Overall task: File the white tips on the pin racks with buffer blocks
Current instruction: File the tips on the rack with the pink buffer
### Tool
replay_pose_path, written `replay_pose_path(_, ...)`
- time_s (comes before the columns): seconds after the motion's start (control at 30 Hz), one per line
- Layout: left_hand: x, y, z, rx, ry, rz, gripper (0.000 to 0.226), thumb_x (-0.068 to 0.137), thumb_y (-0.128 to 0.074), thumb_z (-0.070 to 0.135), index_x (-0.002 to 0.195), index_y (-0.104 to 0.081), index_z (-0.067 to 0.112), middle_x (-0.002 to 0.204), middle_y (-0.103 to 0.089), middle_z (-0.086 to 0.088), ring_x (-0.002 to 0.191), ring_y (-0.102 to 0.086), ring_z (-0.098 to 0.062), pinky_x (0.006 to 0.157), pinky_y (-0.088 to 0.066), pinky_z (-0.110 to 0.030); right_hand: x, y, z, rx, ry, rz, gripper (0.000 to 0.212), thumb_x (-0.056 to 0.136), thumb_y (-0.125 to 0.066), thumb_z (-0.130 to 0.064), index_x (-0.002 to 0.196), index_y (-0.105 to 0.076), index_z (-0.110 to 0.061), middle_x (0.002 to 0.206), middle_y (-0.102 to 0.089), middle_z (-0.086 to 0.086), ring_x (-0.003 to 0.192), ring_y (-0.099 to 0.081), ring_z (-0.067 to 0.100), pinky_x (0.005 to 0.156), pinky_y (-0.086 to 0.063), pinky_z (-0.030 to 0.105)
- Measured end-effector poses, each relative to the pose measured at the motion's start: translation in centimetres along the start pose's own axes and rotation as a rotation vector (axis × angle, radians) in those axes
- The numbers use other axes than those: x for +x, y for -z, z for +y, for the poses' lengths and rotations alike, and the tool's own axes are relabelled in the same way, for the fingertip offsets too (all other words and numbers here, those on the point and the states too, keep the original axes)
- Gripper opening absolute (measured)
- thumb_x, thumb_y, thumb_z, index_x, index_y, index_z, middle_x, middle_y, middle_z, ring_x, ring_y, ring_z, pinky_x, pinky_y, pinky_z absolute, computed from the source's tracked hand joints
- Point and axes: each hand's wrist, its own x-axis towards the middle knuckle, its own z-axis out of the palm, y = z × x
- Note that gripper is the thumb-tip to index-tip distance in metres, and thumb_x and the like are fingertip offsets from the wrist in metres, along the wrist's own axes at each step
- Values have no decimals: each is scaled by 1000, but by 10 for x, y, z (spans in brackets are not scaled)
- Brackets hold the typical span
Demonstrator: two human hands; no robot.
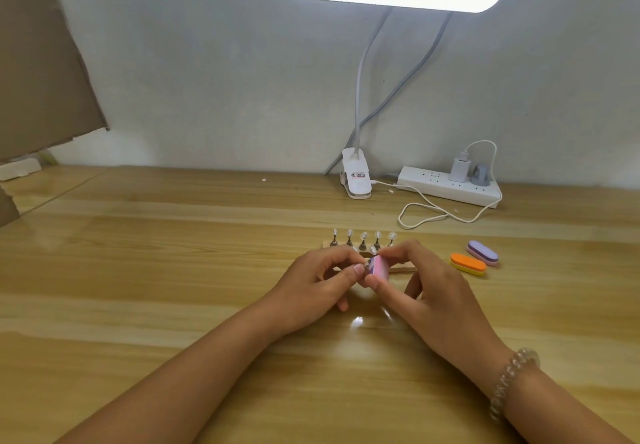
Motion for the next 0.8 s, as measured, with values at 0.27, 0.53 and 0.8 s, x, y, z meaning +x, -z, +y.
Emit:
replay_pose_path(0.27,-1,-1,-1,7,-7,-2,13,100,-56,15,96,-69,13,89,-71,8,54,-59,-9,57,-42,-14,0,0,0,-12,6,23,50,71,-49,-74,104,-58,-36,100,-62,-22,60,-59,12,58,-51,33)
replay_pose_path(0.53,-1,-1,2,-6,7,1,14,100,-57,14,96,-70,16,90,-71,5,56,-59,-13,60,-47,-23,-3,0,-2,-139,6,55,26,78,-59,-54,97,-53,-37,95,-56,-21,58,-56,10,54,-49,32)
replay_pose_path(0.8,-2,-1,4,-27,17,13,14,100,-55,11,93,-67,14,90,-70,5,54,-58,-7,57,-45,-18,-5,1,-5,-362,-72,-82,17,81,-55,-42,96,-49,-40,95,-50,-16,69,-55,8,57,-48,29)
